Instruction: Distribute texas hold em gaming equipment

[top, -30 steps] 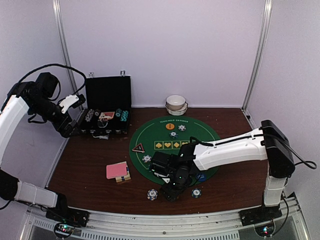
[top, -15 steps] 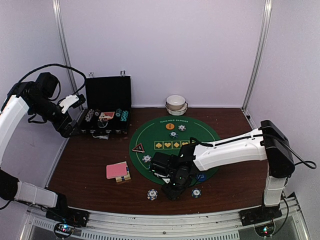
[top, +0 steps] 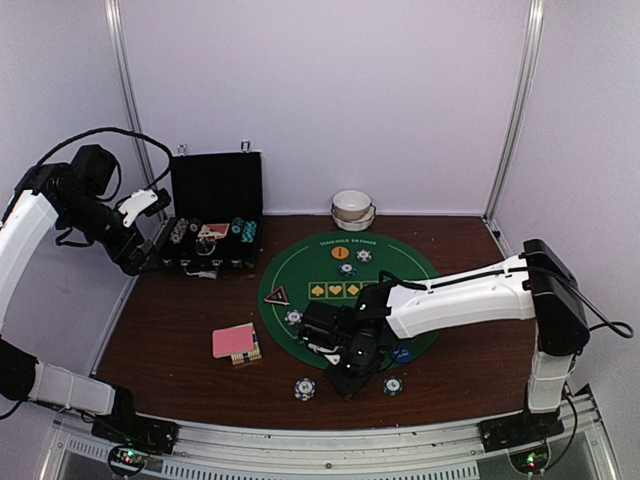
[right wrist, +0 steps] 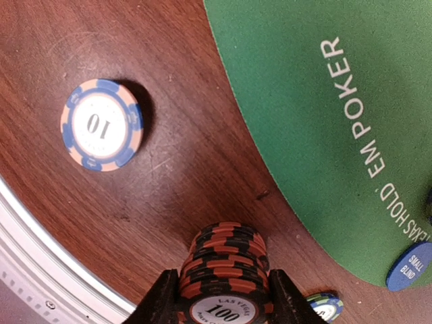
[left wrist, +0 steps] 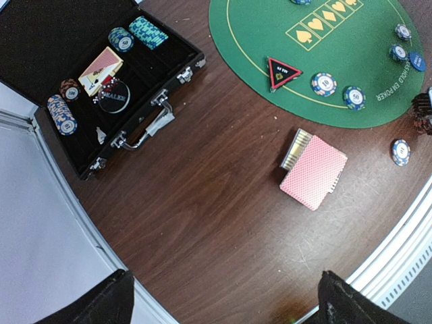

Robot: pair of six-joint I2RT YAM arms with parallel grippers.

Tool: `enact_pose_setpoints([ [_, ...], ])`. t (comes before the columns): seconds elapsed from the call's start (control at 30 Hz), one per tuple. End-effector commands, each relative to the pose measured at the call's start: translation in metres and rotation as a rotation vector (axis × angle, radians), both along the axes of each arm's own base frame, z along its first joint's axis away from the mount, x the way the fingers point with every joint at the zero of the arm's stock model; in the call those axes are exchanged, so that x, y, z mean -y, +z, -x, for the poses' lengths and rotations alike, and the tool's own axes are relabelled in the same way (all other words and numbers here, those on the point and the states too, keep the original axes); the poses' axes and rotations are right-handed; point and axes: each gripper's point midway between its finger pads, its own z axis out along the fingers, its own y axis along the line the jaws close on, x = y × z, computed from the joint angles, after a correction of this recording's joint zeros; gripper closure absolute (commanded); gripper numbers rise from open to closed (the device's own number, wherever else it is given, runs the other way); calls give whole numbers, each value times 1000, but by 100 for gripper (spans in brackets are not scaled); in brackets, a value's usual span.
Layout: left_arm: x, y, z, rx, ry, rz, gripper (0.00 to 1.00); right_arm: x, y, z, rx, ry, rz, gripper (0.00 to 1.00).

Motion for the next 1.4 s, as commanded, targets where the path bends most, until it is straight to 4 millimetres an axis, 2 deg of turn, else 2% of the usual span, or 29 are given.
enact_pose_setpoints([
  [0.0,0,2,2,10,-7,4,2,-5,30,-12,46,-2,-37,72],
  [0.17,0,2,2,9,-7,4,2,-4,52,-26,70,-18,-55,72],
  [0.3,-1,2,1,13,-6,2,2,2,80,-59,119,-71,-81,75],
  [0.37,-1,2,1,14,-6,3,2,8,96,-86,154,-122,-111,76],
  [0.47,0,2,0,11,-5,5,3,25,118,-140,232,-220,-135,76],
  [0.6,-1,2,0,14,-3,3,2,52,129,-209,303,-355,-149,78],
  [0.7,0,2,0,13,-5,3,2,75,122,-256,329,-456,-147,79],
  [0.77,0,1,0,7,-4,6,2,86,105,-282,322,-508,-126,80],
  [0.97,0,-3,-1,-1,-8,4,2,108,76,-336,321,-598,-93,81],
  [1.1,0,-6,-2,-9,-10,1,2,119,56,-358,301,-642,-85,81],
  [1.37,1,-10,-6,-14,-13,-2,2,135,33,-385,284,-697,-94,81],
])
